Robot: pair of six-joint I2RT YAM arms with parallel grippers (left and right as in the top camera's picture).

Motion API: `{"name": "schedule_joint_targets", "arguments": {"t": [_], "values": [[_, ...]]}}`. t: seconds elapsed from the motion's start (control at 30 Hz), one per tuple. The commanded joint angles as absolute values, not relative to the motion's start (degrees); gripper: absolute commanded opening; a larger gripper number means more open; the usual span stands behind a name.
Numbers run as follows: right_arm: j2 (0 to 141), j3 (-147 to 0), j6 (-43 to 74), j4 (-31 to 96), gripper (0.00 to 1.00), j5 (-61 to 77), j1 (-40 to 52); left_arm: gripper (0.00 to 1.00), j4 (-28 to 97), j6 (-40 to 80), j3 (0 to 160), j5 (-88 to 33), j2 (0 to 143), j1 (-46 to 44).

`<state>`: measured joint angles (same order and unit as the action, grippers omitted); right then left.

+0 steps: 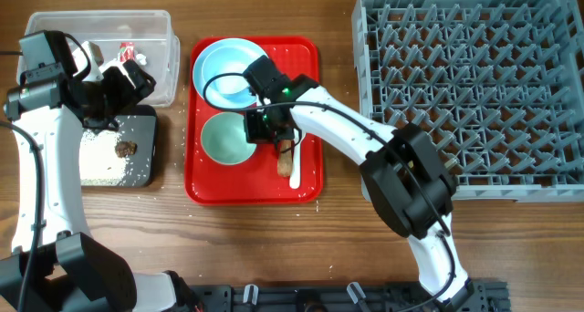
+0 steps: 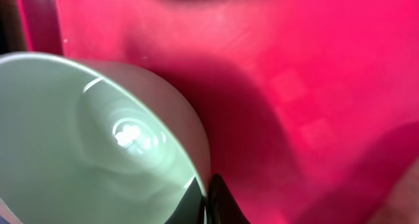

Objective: Sort waste into correct bins and load items into the dishwasher rack
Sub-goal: 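Move right gripper to the pale green bowl on the red tray and grasp, then carry the green bowl to the rack's back row and release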

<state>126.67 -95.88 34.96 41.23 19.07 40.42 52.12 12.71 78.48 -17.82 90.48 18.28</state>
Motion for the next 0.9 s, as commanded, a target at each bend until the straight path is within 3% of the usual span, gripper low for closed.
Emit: {"name": "schedule_joint_targets", "arguments": {"t": [0.0,0.1,0.23,0.33,0.5,0.6,0.7,0.87], "values": [[121.9,-96.3,32.9,42.7,0.04,18.3,39.7,1.00,52.1,12.2,77.8,-17.7,90.9,18.1],[109.6,-96.3,31.5,47.3,0.04,3.4,37.1,1.00,52.1,12.2,77.8,-17.7,90.9,18.1],[89.5,-96.3,30.6,49.2,0.04,-34.0,25.8,1.00,52.1,12.2,77.8,-17.7,90.9,18.1],[88.8,-96.3,14.6,41.2,0.04,-53.7,20.1,1.00,52.1,12.2,77.8,-17.7,90.9,18.1],[100.9,-96.3,-10.3,21.3,0.04,-62.1,15.3,1.00,52.1,12.2,77.8,-17.7,90.9,18.1],[112.7,-96.3,-40.1,3.3,0.04,-64.4,14.7,1.00,52.1,12.2,77.8,-17.7,90.9,18.1],[120.8,-96.3,-50.1,-7.1,0.04,-67.4,14.4,1.00,52.1,12.2,77.8,-17.7,90.9,18.1],[125.8,-96.0,-50.7,-6.3,0.04,-68.6,13.9,1.00,52.2,12.2,77.8,-17.7,90.9,18.1]]}}
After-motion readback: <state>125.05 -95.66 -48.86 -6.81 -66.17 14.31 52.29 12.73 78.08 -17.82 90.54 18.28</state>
